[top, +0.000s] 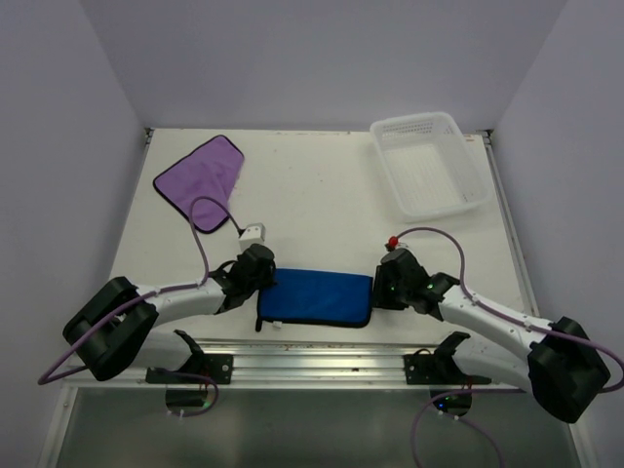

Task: Roll the towels
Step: Fold the towel

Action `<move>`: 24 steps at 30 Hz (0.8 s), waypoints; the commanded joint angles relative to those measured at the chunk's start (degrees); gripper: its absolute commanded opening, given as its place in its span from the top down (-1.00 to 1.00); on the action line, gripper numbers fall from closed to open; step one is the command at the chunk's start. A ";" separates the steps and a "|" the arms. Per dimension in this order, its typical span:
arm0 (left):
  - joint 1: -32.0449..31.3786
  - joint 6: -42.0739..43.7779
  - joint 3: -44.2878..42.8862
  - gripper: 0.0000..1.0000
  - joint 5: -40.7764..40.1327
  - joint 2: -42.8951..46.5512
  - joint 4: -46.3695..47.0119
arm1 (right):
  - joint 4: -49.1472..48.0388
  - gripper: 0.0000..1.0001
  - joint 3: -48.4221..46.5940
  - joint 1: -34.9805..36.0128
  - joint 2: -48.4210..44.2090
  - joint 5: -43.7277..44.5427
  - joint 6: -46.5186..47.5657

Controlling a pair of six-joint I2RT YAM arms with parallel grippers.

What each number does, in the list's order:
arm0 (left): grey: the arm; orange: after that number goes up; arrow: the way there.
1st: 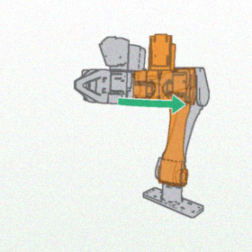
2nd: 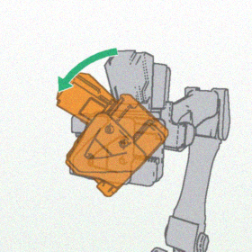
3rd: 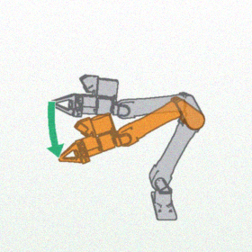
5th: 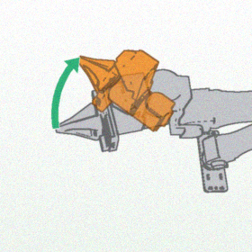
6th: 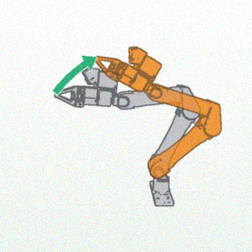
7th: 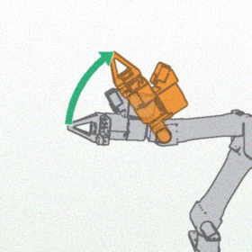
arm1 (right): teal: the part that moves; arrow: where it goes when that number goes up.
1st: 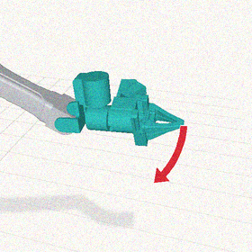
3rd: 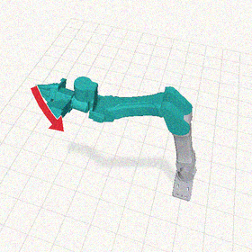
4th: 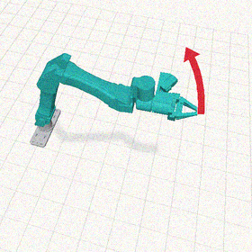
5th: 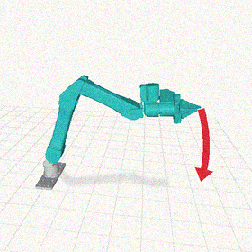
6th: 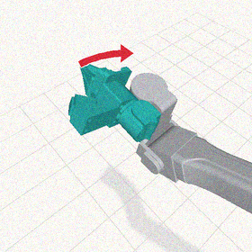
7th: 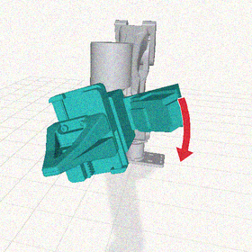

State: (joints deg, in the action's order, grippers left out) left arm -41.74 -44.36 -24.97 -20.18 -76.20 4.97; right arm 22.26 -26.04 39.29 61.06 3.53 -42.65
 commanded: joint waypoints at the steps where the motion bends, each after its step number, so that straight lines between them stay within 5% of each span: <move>1: 0.43 1.12 -0.78 1.00 0.23 -0.17 -3.22 | -0.64 0.31 -0.94 -0.26 -2.61 0.69 -0.76; 24: 0.34 1.20 0.10 1.00 0.94 -0.26 -1.55 | -6.00 0.28 -1.64 -0.18 6.44 -0.80 -1.56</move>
State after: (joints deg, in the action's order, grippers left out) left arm -41.63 -43.88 -24.97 -19.62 -76.18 5.06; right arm 16.71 -26.37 39.29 65.82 3.18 -43.90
